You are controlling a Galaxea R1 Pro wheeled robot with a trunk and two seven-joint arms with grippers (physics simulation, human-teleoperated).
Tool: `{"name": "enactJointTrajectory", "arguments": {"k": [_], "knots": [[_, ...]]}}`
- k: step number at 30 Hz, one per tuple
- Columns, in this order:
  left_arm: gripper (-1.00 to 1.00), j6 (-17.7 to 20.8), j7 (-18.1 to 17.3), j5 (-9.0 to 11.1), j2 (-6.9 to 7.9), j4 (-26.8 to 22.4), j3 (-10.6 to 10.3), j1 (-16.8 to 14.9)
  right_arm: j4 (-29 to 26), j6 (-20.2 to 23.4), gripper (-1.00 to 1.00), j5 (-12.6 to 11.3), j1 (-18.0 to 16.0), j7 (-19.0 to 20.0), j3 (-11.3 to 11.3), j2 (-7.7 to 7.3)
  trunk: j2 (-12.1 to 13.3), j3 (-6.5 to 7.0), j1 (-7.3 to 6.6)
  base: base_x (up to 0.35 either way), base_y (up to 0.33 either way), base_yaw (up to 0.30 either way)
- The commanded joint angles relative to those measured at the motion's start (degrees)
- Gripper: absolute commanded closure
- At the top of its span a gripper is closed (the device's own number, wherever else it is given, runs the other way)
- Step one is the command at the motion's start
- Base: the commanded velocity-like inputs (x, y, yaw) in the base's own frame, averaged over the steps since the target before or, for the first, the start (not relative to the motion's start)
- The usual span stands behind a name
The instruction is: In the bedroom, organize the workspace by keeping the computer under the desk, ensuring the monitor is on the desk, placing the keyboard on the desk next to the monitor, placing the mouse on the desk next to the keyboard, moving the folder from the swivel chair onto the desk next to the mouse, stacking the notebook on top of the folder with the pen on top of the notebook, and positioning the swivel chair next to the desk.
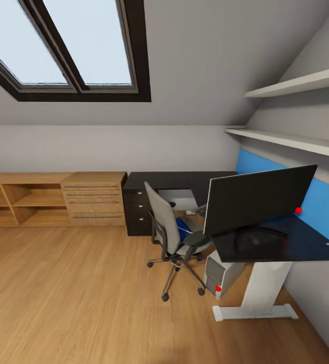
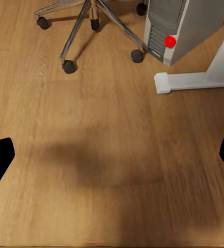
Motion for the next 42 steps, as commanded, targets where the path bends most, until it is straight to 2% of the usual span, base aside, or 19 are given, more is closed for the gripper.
{"name": "enactJointTrajectory", "arguments": {"k": [1,10,17,38,42], "knots": [[-1.00,-0.07,-0.08,0.55,-0.10,0.08,0.00,0.01,0.34,-0.12,-1.00,0.21,-0.03,-0.34,0.04,-0.07,-0.05,-0.06,0.01,0.056,0.150,0.000],[-1.00,-0.08,-0.12,0.50,-0.29,0.42,-0.19,0.01,0.44,0.06,-1.00,0.14,-0.03,-0.38,-0.01,-0.37,-0.05,-0.06,0.01,0.016,0.042,0.000],[-1.00,-0.14,0.13,0.61,-0.45,3.61,-0.15,0.01,0.45,0.06,-1.00,0.01,-0.03,-0.44,-0.04,-0.71,-0.05,-0.06,0.01,0.001,0.002,0.000],[-1.00,-0.35,-0.01,0.88,-0.39,3.22,-0.12,0.01,0.30,-0.40,-1.00,-0.18,-0.03,-0.42,-0.29,-0.62,-8.47,-3.83,4.62,0.000,0.000,0.000],[-1.00,-0.13,-0.18,1.61,-0.22,2.63,-0.05,0.01,0.28,-0.45,-1.00,-0.18,-0.03,-0.40,-0.30,-0.58,-10.07,-4.55,5.50,0.000,0.000,0.000]]}}
